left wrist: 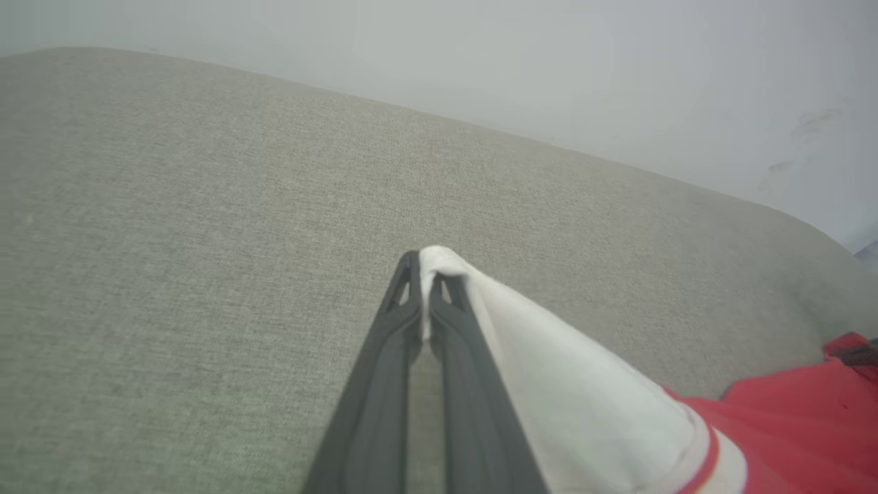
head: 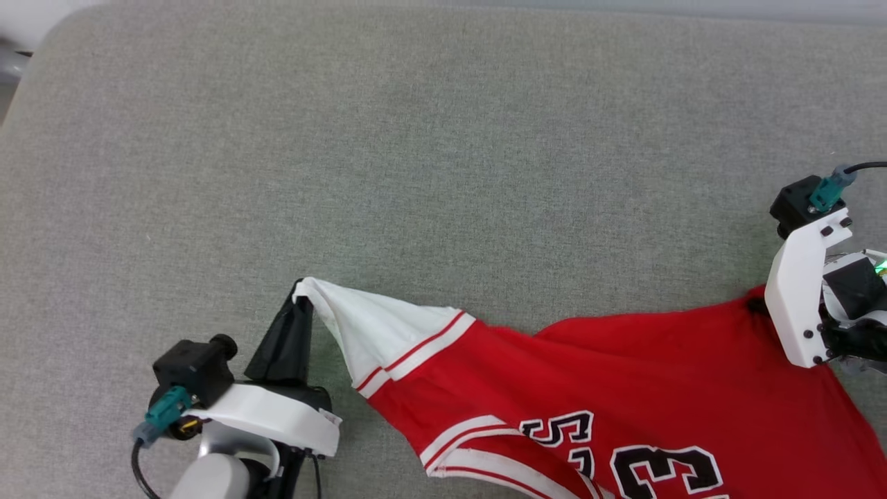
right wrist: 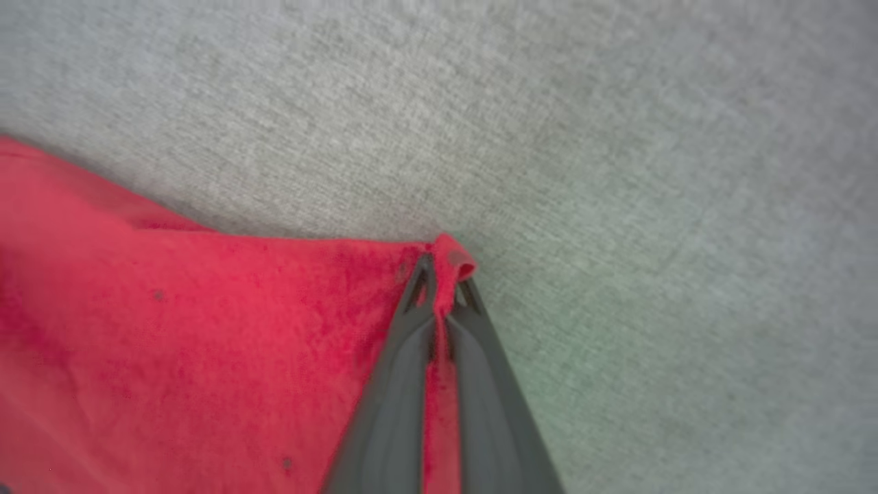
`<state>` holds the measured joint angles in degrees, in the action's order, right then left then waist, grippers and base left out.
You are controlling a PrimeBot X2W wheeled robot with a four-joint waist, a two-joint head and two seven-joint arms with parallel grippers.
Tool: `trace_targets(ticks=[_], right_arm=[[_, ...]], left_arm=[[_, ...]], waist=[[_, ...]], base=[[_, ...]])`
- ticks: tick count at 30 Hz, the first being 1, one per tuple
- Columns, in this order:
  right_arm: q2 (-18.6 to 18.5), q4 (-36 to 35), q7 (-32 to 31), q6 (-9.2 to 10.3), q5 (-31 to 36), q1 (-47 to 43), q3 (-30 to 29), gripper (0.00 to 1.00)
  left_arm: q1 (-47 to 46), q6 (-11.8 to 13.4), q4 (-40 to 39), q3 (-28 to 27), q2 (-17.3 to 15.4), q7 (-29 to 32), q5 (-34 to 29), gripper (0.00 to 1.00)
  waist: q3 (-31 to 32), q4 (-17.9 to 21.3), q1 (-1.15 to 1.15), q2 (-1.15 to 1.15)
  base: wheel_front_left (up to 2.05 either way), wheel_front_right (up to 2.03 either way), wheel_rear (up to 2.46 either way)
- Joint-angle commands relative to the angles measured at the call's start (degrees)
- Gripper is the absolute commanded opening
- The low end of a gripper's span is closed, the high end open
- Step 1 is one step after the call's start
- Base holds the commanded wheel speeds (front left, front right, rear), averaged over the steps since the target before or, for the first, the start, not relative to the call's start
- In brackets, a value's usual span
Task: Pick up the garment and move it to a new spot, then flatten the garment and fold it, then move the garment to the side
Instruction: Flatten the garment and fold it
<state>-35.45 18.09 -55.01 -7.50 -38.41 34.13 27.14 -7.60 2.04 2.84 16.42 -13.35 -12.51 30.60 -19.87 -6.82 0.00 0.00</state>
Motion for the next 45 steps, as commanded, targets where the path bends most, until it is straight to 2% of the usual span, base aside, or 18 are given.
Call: trace_targets(ticks=[1,6,11,19,27,35,45], right_arm=[[0.72,1.18,1.78,0.05,0.37,0.46,0.52,0.00],[0.80,1.00,6.01,0.04,1.36,2.90,-1.89,0.00],[1.34,2.11,10.65,0.04,4.79,5.54,-5.01,0.00],[3.57,4.42,16.52,0.05,11.90,14.92,-10.07,0.00],[6.19,8.25,23.12,0.05,18.68,29.60,-14.11,0.00],[9.30,12.73,29.57,0.06,24.82,44.91,-17.88,0.00],[12.68,20.41,37.01,0.07,26.91,58.00,-18.39,0.00]], left_arm=[[-1.15,0.34,-0.15,-0.83,-0.76,0.08,0.38,0.00],[-2.90,0.56,-0.50,-2.13,-2.37,1.09,0.51,0.00],[-8.40,-0.08,-0.13,-3.33,-4.37,2.59,0.35,0.00],[-25.44,-2.18,4.26,-4.20,-6.50,6.81,0.70,0.00],[-48.65,-4.83,16.97,-4.20,-7.39,9.94,0.16,0.00],[-68.89,-5.85,28.51,-3.80,-9.69,8.27,-3.20,0.00],[-83.83,-6.21,37.97,-3.98,-12.12,7.04,-5.04,0.00]], waist=[[1.25,0.37,0.00,0.00],[3.63,1.03,0.00,0.00],[6.60,2.03,0.00,0.00],[6.66,3.65,0.00,0.00],[2.41,5.15,0.00,0.00],[-2.57,6.84,0.00,0.00],[-10.84,8.25,0.00,0.00]], base=[[0.00,0.00,0.00],[0.00,0.00,0.00],[0.00,0.00,0.00],[0.00,0.00,0.00],[0.00,0.00,0.00],[0.00,0.00,0.00],[0.00,0.00,0.00]])
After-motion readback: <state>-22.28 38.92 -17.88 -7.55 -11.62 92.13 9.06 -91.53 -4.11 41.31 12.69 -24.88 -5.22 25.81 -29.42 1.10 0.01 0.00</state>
